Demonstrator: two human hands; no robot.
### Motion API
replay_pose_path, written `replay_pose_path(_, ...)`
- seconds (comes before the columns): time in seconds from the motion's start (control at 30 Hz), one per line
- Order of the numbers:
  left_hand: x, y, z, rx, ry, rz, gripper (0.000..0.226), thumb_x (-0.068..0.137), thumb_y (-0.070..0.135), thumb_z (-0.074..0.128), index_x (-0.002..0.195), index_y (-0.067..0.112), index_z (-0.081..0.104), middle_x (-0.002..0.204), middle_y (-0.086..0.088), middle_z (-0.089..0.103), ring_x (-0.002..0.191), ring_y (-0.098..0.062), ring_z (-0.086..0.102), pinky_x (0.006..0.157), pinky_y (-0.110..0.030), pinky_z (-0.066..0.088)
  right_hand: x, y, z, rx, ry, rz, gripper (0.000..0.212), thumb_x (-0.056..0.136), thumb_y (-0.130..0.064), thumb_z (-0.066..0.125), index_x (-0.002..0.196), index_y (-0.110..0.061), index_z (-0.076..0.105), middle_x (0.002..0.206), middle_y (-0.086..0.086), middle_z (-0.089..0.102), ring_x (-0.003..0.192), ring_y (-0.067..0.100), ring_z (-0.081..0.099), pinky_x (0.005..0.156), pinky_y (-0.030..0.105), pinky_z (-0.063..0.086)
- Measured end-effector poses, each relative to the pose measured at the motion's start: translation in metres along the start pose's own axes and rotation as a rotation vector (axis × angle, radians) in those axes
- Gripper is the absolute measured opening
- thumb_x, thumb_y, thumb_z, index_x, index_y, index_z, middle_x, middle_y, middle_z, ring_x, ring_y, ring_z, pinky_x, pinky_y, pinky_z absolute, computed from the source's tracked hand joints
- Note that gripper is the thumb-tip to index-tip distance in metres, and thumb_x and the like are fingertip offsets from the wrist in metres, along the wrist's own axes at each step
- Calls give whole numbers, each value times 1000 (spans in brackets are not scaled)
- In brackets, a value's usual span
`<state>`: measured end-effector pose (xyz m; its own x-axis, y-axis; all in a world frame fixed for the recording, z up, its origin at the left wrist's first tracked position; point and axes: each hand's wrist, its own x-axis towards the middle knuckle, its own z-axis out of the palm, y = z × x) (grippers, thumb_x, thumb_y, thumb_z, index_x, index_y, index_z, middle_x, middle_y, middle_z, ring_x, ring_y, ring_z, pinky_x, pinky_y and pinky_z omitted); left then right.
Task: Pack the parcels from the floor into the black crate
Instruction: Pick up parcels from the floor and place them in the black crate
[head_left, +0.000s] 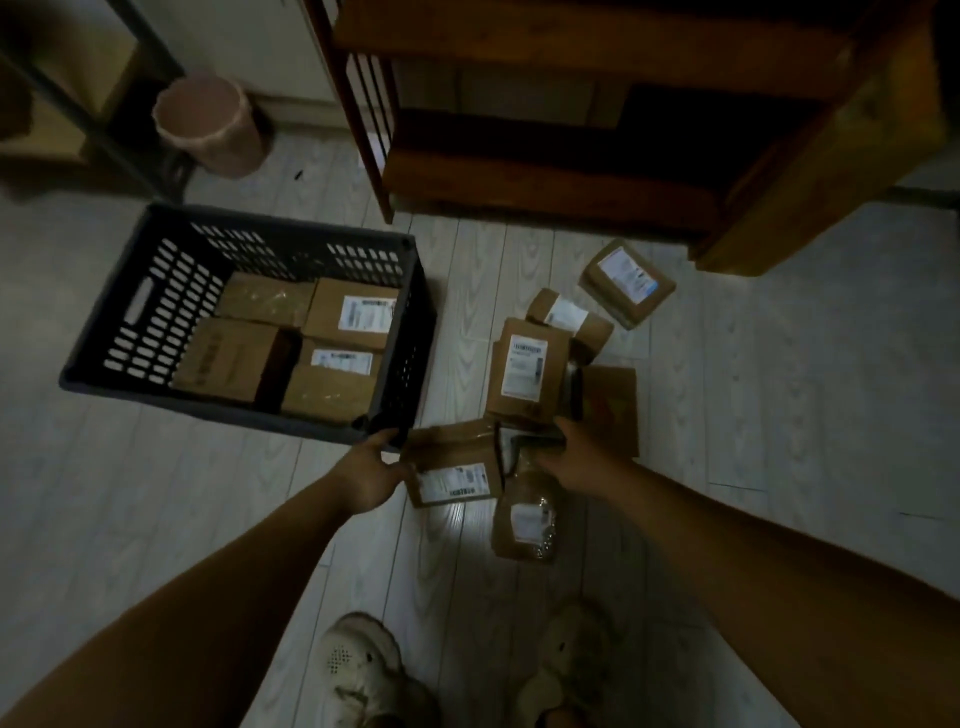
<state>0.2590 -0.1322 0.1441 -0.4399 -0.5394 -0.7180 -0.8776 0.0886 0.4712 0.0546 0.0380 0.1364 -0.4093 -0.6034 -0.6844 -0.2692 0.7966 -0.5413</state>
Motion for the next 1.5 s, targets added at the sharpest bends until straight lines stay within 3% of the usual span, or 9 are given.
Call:
replay_pose_path(0.3,117,-76,72,-153,-64,5,39,90,5,55,127,9,47,98,6,54,78,1,54,54,1,39,129,39,106,131,-79,70,58,92,-35,54,144,-24,28,139,6,46,120,25,49,85,29,38)
replay_pose_path(0.47,145,-95,93,-325,-121,-32,20,87,-3,54,105,3,57,95,-11,62,84,-17,61,67,-17,51,151,46,149,227,-142,143,59,94,-24,54,144,-29,25,129,7,52,105,20,55,83,32,49)
replay_pose_path(0.57,139,-98,93,-416,-27,-105,21,86,2,57,105,8,52,96,-13,63,88,-26,63,75,-31,53,141,46,158,250,-127,157,55,92,-26,56,141,-29,29,126,5,54,91,13,55,58,17,42)
replay_pose_path(0.7,101,-88,78,-497,28,-142,18,87,7,59,95,17,46,93,-10,59,74,-16,61,53,-20,50,98,34,146,308,-16,190,61,91,-29,58,143,-33,25,125,-2,50,88,7,53,62,17,43)
replay_pose_path(0.83,39,-54,45,-546,113,-199,46,85,15,64,125,11,40,105,-16,56,92,-29,59,82,-44,53,35,-7,109,330,89,249,68,94,-30,54,150,-22,17,147,8,37,129,30,42,103,42,40)
replay_pose_path(0.93,-25,-23,6,-581,119,-200,54,87,13,62,135,3,39,109,-18,58,99,-31,59,91,-44,50,-30,-55,76,331,147,257,63,95,-28,52,149,-17,21,149,10,35,133,31,38,108,45,35)
replay_pose_path(1.2,-195,28,-117,-534,116,6,21,85,8,61,97,24,56,99,5,61,87,-16,60,74,-29,50,-208,-177,16,390,250,170,42,91,-19,59,131,-16,46,132,6,51,112,18,50,84,23,36)
replay_pose_path(1.37,-253,57,-176,-552,191,105,26,81,4,62,95,25,58,89,10,63,81,-7,60,65,-22,46,-260,-231,-6,462,339,72,47,91,-18,58,135,-16,42,128,7,53,114,24,52,91,33,44)
replay_pose_path(1.5,-291,73,-210,-568,276,187,25,81,6,61,94,26,56,94,5,64,86,-12,62,67,-24,47,-280,-263,-31,454,386,-62,37,88,-16,60,122,-15,47,110,5,58,91,19,59,68,28,49)
